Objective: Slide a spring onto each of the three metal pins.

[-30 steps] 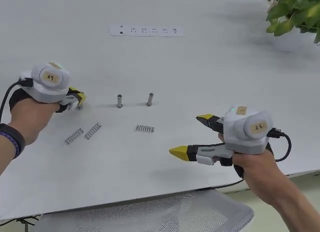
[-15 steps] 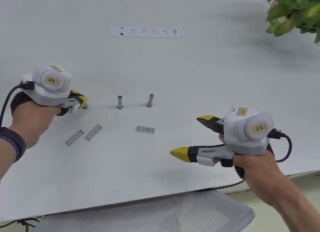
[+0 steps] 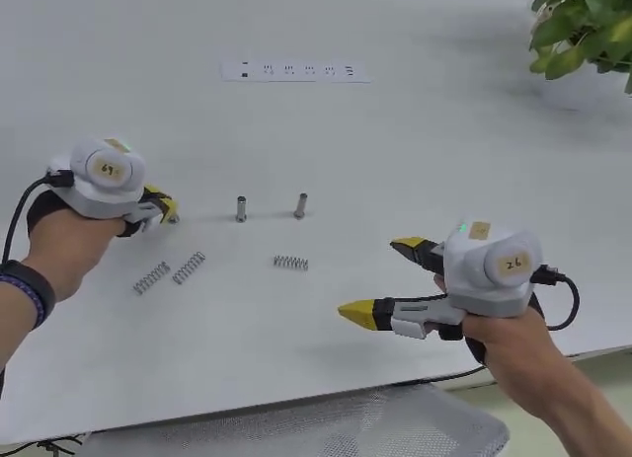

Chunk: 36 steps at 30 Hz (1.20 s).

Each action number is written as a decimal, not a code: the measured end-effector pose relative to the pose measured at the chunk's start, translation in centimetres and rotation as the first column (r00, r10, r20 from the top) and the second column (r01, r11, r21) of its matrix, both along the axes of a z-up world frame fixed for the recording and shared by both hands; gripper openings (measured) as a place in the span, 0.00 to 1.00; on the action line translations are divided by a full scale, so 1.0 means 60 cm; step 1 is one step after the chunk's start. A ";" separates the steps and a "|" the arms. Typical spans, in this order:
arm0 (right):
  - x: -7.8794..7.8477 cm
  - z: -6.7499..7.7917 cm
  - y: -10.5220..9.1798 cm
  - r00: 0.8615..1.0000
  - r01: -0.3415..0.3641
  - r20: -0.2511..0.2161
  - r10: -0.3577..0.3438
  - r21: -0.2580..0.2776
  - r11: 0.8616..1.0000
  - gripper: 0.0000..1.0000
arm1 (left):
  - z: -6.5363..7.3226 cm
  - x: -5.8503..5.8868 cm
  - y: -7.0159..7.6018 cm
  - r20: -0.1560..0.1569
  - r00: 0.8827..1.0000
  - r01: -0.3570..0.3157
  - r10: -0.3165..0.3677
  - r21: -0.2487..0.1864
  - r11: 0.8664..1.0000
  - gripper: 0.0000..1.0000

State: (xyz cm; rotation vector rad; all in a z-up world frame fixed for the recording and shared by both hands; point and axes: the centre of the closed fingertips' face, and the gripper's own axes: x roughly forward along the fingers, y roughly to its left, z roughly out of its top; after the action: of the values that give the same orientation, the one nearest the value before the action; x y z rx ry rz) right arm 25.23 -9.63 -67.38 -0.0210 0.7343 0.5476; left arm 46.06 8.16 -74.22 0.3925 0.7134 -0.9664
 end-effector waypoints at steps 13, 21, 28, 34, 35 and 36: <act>0.000 0.001 -0.004 1.000 0.003 0.001 -0.003 -0.001 1.000 0.76 | -0.030 -0.018 0.005 -0.011 1.000 0.011 -0.010 0.044 0.999 0.00; -0.003 0.000 -0.011 1.000 0.012 -0.003 -0.012 -0.004 1.000 0.76 | -0.041 -0.021 0.005 -0.007 1.000 -0.005 0.006 0.050 0.999 0.00; -0.003 0.000 -0.012 1.000 0.015 -0.005 -0.015 -0.005 1.000 0.76 | -0.041 -0.014 0.003 0.005 1.000 -0.016 0.015 0.042 0.999 0.00; -0.004 0.000 -0.013 1.000 0.017 -0.005 -0.017 -0.005 1.000 0.76 | -0.040 -0.008 0.003 0.019 1.000 -0.025 0.024 0.042 0.999 0.00; -0.004 0.000 -0.013 1.000 0.016 -0.006 -0.016 -0.006 1.000 0.76 | -0.041 -0.007 0.003 0.019 0.999 -0.026 0.025 0.043 0.999 0.00; -0.004 0.000 -0.013 1.000 0.016 -0.006 -0.016 -0.007 1.000 0.76 | -0.041 -0.006 0.002 0.019 0.999 -0.026 0.026 0.042 0.999 0.00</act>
State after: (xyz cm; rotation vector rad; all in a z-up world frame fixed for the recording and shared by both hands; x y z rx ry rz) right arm 25.00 -10.42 -67.40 -0.0203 0.7418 0.5303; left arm 45.69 8.31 -76.66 0.4274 0.7214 -0.9234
